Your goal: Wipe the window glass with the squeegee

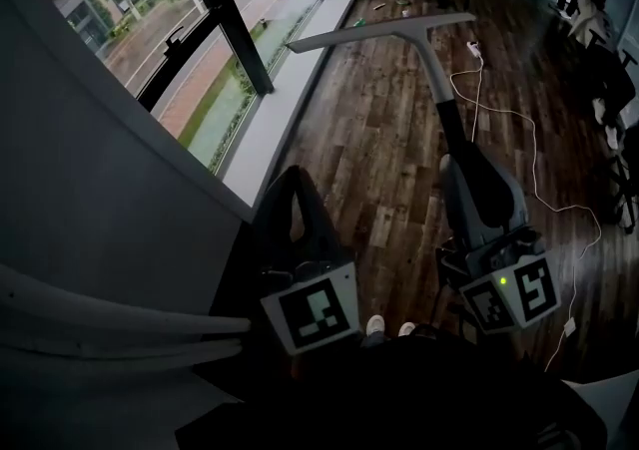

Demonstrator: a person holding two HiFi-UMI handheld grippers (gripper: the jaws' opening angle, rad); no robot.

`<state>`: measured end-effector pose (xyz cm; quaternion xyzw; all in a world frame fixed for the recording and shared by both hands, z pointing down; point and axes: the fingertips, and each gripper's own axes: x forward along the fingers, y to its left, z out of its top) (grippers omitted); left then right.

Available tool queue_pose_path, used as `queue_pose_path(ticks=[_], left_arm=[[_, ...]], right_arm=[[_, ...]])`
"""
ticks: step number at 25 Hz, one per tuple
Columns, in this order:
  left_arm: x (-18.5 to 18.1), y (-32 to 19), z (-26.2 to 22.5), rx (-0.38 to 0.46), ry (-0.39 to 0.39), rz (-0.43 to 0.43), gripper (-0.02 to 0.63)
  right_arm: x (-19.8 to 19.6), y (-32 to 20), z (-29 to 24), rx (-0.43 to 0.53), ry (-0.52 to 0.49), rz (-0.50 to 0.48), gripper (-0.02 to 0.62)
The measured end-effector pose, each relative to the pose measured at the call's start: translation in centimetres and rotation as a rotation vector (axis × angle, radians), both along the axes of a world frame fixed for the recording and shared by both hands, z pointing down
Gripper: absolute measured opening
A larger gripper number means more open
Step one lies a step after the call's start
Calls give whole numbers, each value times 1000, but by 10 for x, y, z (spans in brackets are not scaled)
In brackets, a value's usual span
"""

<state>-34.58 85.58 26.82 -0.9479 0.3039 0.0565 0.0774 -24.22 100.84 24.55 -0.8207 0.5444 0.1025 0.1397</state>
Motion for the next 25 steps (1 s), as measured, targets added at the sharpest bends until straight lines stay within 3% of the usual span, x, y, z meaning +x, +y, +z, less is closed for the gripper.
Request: queue_pose_path(ticks=[6,12,18,25], left_arm=[[-14,-34,10,-23,3,-24,0],[3,-72,32,-60,-15,-45,0],[63,-120,49,-80,-20,-87,0],[171,-180,34,-45,-25,-147,0]], right_arm=[[1,-28,9,12,-28,16,95],[21,-64,25,-10,-50,12,95],[85,-118,38,-19,-44,-25,95],[200,-189,29,-14,-41,-97,95]])
